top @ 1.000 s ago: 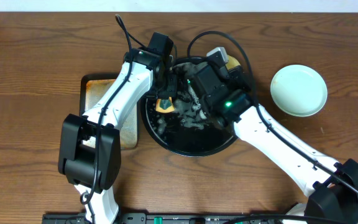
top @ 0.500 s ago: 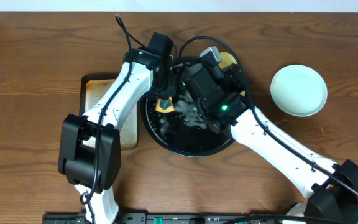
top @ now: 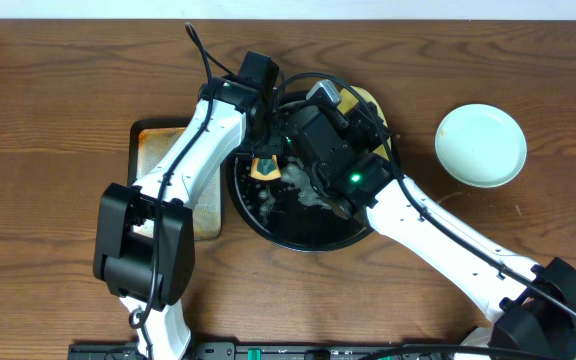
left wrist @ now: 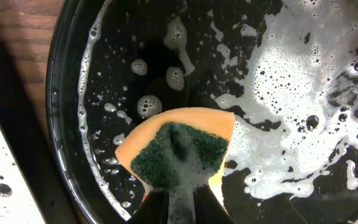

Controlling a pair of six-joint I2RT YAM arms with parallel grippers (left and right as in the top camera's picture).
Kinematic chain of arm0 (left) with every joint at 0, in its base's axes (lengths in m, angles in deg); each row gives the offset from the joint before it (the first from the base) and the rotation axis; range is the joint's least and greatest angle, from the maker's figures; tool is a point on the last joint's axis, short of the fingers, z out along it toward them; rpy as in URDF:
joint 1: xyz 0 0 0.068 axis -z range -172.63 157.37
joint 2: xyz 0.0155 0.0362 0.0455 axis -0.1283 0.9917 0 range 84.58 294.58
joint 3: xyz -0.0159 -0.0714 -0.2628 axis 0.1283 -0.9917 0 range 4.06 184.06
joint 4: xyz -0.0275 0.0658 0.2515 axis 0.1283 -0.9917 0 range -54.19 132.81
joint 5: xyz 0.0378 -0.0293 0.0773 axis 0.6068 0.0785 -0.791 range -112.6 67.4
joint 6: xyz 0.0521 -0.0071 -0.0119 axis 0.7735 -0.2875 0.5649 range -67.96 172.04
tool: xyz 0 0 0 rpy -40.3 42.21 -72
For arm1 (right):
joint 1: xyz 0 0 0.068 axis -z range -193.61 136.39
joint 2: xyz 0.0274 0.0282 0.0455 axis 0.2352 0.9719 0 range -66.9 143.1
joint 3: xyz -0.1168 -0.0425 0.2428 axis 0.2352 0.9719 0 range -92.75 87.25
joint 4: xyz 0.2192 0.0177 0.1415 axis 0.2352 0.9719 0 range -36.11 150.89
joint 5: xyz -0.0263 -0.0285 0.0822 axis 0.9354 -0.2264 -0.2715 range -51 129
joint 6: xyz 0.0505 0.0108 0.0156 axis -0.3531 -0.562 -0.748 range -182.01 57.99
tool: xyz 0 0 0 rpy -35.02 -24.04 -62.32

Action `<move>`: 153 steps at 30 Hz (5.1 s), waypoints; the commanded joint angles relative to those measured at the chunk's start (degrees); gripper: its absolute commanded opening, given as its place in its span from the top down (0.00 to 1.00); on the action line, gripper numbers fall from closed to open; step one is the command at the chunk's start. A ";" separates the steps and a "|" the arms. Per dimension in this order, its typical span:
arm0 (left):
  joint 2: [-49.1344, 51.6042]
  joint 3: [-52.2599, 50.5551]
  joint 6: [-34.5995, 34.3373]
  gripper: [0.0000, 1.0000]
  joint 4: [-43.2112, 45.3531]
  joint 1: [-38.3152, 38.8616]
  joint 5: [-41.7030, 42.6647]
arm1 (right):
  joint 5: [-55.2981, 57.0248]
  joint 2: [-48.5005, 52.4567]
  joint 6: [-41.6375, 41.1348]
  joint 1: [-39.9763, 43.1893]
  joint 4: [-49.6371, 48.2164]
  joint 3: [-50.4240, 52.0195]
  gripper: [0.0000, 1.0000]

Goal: Clean dirty plates on tray and stack at the side
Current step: 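Lift the yellow plate upright with right gripper and wipe its underside, then carry the yellow plate right and stack it on the blue plates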

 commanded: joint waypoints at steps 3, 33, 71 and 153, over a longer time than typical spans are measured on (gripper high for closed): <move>-0.68 0.83 0.81 0.89 0.00 -0.04 -0.09 | 1.44 -0.52 1.53 -0.63 -0.20 -0.68 0.99; -0.68 0.83 0.79 0.89 0.00 -0.04 -0.09 | 2.93 -0.50 4.85 -0.63 -4.15 -0.68 0.99; -0.68 0.83 0.79 0.88 -0.02 -0.04 -0.09 | -2.47 -0.50 -4.04 -0.20 -0.81 -0.68 0.99; -17.53 0.09 3.19 0.85 -13.31 -10.80 -16.00 | -77.90 -24.68 -27.17 47.74 18.91 -0.66 0.52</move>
